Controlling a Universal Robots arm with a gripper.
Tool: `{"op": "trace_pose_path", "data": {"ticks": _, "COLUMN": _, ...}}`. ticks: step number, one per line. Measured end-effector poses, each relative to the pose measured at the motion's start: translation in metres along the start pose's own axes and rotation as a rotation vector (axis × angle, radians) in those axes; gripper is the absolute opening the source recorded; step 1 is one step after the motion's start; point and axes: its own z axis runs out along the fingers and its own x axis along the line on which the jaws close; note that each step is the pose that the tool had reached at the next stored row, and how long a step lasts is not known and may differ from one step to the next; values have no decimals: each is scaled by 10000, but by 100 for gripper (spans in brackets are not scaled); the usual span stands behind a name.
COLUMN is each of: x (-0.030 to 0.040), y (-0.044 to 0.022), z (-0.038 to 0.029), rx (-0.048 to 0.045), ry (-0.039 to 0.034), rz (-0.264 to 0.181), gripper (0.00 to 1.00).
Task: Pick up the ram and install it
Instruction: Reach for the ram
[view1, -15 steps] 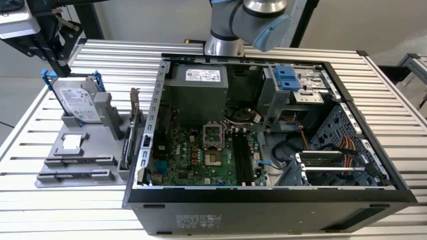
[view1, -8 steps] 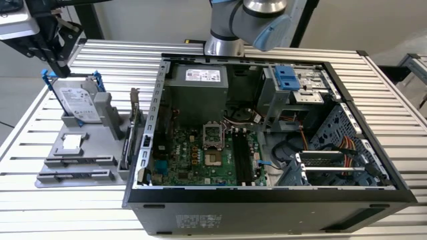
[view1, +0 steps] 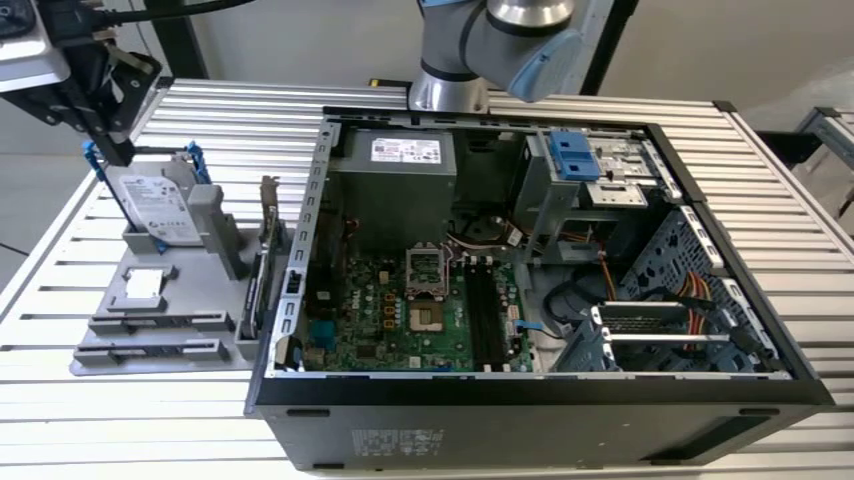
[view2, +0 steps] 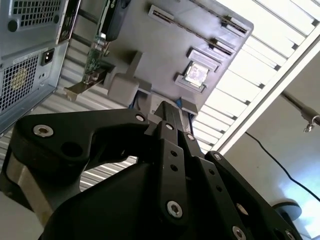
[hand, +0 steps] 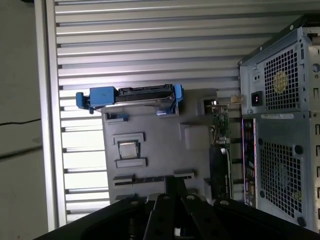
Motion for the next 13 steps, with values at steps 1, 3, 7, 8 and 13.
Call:
{"op": "trace_pose_path", "data": {"ticks": 1, "x": -1, "y": -15, "z": 1, "rx": 0, "ry": -1, "rz": 0, "gripper": 0}}
{"op": "trace_pose_path", "data": {"ticks": 3, "x": -3, "y": -46, "z": 2, "rx": 0, "ry": 0, "rz": 0, "gripper": 0}}
{"op": "trace_pose_path", "data": {"ticks": 7, "x": -5, "y": -111, "z": 6, "rx": 0, "ry": 0, "rz": 0, "gripper": 0}}
{"op": "trace_pose_path", "data": {"ticks": 8, "x": -6, "y": -127, "z": 8, "rx": -1, "ry": -1, "rz": 0, "gripper": 0}}
{"op": "trace_pose_path", "data": {"ticks": 13, "x": -8, "y": -211, "z": 12, "rx": 0, "ry": 0, "rz": 0, "gripper": 0}}
